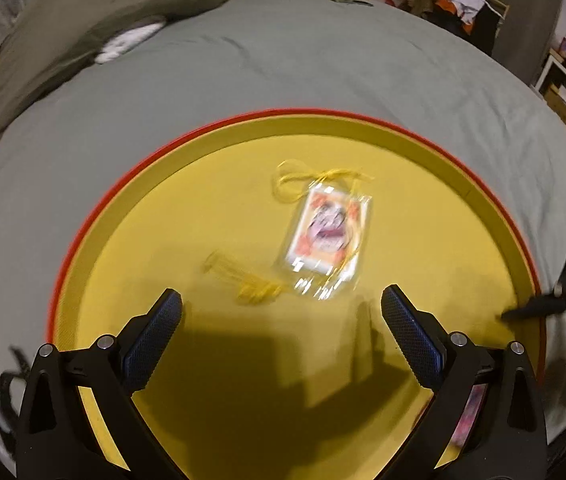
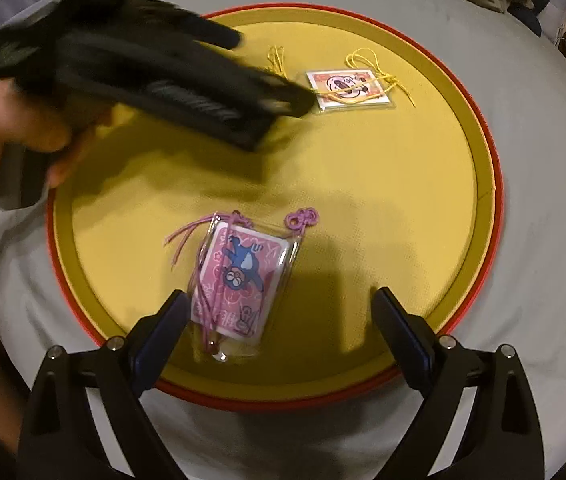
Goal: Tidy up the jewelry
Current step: 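Move the left tool to the yellow-string card while the right tool reaches the pink-string card, then grasp the yellow-string card badge with the left tool while the right tool grasps the pink-string card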
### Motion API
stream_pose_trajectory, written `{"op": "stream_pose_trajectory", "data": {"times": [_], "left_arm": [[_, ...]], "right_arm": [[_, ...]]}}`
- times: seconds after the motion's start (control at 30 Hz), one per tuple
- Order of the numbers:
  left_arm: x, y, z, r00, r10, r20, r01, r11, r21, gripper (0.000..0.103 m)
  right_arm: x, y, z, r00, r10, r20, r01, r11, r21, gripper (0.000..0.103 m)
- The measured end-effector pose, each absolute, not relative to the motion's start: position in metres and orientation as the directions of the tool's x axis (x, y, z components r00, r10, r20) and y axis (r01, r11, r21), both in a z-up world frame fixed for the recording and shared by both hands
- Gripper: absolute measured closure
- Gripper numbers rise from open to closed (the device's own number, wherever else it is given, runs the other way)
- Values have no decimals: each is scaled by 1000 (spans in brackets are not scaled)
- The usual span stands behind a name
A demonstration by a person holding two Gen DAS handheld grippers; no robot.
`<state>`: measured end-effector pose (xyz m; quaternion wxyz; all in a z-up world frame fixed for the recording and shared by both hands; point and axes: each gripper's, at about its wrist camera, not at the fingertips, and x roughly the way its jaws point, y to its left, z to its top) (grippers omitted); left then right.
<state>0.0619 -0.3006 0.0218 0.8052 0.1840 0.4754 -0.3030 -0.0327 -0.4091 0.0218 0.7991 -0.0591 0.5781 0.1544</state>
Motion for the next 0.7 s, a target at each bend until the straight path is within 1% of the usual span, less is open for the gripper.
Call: {"op": "stream_pose_trajectory", "data": {"times": [0.1,0.17,0.23,0.33,0.43,0.47,0.5,0.53,0.57,0.6,0.63,0.7], "left_arm": [[66,-319,14,345,-324,-881,685,729,0,6],[68,-332,4,349,-303,-887,698,716,30,5],[68,-336,3,364,-322,-874,698,716,27,5],[68,-336,2,379,-337,-862,700,713,29,5],[70,-334,2,383,-348,-856,708,706,30,5],[70,-334,2,382,-351,-855,712,702,30,7],[69,-333,3,381,-357,-853,716,697,28,9],[67,-333,4,384,-366,-848,723,690,29,19],[66,-332,7,388,-374,-842,726,687,30,36],[62,-331,9,391,-381,-838,730,683,30,47],[61,-331,11,391,-384,-837,734,679,31,56],[58,-331,11,386,-383,-839,741,670,36,56]], "right_arm": [[-35,-408,20,297,186,-937,-318,944,87,13],[-37,-405,17,305,179,-935,-331,941,72,8],[-38,-397,14,315,163,-935,-345,937,48,7],[-45,-392,13,325,171,-930,-347,937,51,8],[-41,-387,12,340,169,-925,-336,941,49,11],[-40,-386,12,349,170,-922,-331,942,48,18],[-37,-385,14,358,173,-918,-326,944,51,24],[-36,-385,16,366,174,-914,-320,946,52,40],[-35,-386,18,374,176,-911,-312,949,56,54],[-33,-387,19,373,182,-910,-304,950,65,55],[-33,-388,19,370,189,-909,-303,950,74,56],[-33,-389,18,372,196,-907,-300,950,82,57]]}}
